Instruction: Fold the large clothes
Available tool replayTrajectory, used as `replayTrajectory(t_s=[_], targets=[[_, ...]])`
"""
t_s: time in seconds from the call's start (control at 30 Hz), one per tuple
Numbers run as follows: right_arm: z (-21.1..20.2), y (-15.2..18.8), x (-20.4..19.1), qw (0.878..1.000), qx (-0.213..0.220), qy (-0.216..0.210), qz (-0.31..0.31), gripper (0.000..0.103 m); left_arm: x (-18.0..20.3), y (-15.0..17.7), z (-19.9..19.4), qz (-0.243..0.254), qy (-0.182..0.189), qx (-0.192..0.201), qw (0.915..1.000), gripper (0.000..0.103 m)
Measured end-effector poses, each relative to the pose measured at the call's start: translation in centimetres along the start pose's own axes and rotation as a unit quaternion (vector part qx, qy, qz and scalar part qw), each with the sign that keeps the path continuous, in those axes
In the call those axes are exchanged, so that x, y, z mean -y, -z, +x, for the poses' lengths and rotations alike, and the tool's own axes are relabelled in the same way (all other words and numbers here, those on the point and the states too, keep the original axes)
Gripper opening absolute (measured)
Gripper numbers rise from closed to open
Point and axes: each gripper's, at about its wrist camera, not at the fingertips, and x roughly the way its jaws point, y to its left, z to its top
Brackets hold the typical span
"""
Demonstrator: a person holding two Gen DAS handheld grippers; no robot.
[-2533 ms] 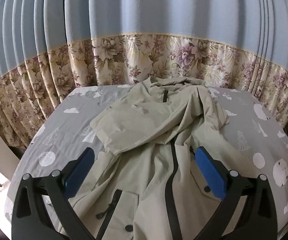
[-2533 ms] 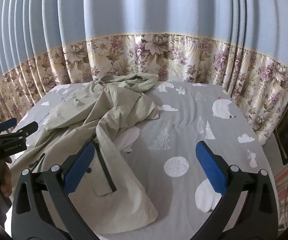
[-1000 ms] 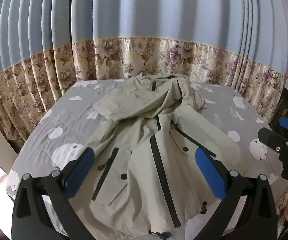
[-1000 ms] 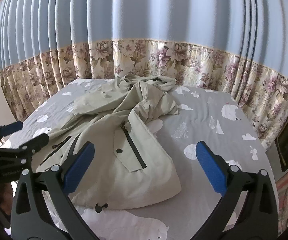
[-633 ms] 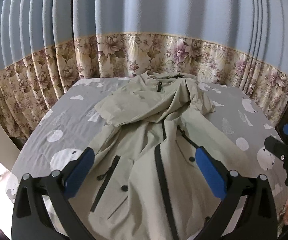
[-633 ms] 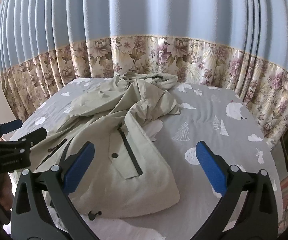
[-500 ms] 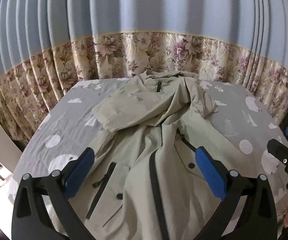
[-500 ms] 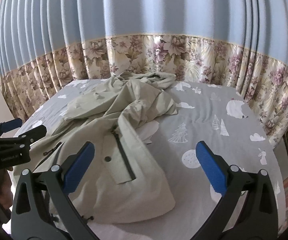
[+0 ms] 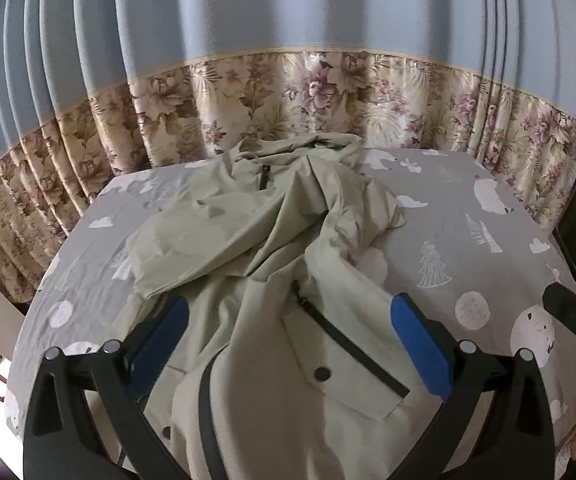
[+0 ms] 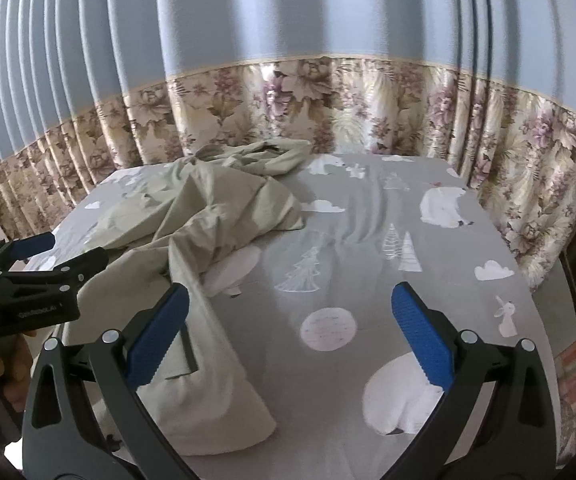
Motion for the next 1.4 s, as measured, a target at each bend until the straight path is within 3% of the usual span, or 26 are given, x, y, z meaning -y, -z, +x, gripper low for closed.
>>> replayTrajectory(t_s=[0.27, 0.53, 0.87, 0.97, 1.23, 1.3, 1.37, 1.4], targets=[[1.8, -0.4, 0.3, 1.000, -0.016, 0.010, 0.004, 0.100, -2.0, -0.7, 1.3, -0.016, -0.009, -0.003, 0.9998, 0.101], [4.2, -1.4, -1.9, 1.000, -0.021, 0.019, 0.005, 0.100, -5.7, -1.3, 3.0, -0.006, -0.014, -0.004, 0.9999, 0.101], [7.2, -4.1, -6.1, 0.999, -0.032, 0.031, -0.009, 0.100, -9.0, -2.7, 8.6, 0.056, -0.019, -0.013, 0.9982, 0.101], [8.2, -5.0, -7.0, 0.999, -0.034, 0.036, -0.019, 0.100, -9.7, -3.3, 10.0, 0.051, 0.001, -0.016, 0.9986, 0.101], [13.3, -7.7, -7.7, 0.997, -0.055, 0.034, -0.034, 0.100, -8.4, -3.7, 15.7, 0.088, 0.013, -0.046, 0.9949, 0.100], [15.5, -8.2, -7.5, 0.997, -0.067, 0.034, -0.034, 0.100, -8.0, -3.5, 17.3, 0.097, 0.014, -0.058, 0.9935, 0.086], [17.8, -8.7, -7.2, 0.995, -0.084, 0.033, -0.035, 0.100, -8.2, -3.6, 19.0, 0.090, 0.029, -0.080, 0.9923, 0.041], [18.8, -8.8, -7.0, 0.995, -0.091, 0.035, -0.034, 0.100, -8.6, -3.7, 19.6, 0.078, 0.047, -0.090, 0.9918, 0.034]])
